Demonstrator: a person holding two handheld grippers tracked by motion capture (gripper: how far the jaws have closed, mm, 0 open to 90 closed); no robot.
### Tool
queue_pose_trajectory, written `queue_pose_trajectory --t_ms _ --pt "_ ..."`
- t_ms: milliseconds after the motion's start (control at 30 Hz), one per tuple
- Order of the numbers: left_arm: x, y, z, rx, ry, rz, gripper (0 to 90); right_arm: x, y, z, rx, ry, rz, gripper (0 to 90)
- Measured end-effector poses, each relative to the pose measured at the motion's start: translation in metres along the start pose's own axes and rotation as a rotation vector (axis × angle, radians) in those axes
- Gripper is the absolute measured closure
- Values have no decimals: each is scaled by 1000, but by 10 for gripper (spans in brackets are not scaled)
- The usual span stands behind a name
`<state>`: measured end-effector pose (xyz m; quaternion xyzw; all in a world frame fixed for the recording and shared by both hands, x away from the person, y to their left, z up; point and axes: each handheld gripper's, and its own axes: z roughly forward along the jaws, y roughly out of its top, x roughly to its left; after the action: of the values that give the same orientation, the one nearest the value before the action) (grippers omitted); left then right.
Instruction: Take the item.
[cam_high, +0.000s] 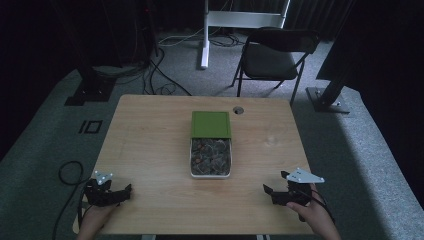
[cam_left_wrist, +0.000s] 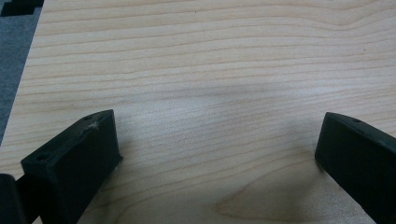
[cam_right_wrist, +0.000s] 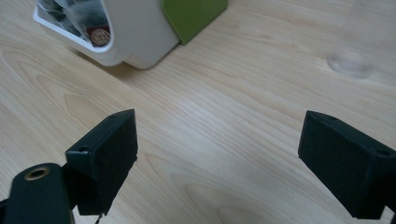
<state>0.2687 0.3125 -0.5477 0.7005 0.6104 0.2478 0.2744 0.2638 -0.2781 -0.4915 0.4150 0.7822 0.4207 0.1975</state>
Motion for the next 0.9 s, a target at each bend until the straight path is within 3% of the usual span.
queue_pose_trajectory --t_ms 900 --pt "0 0 0 -1 1 -3 2 25 33 8 -54 54 -65 133"
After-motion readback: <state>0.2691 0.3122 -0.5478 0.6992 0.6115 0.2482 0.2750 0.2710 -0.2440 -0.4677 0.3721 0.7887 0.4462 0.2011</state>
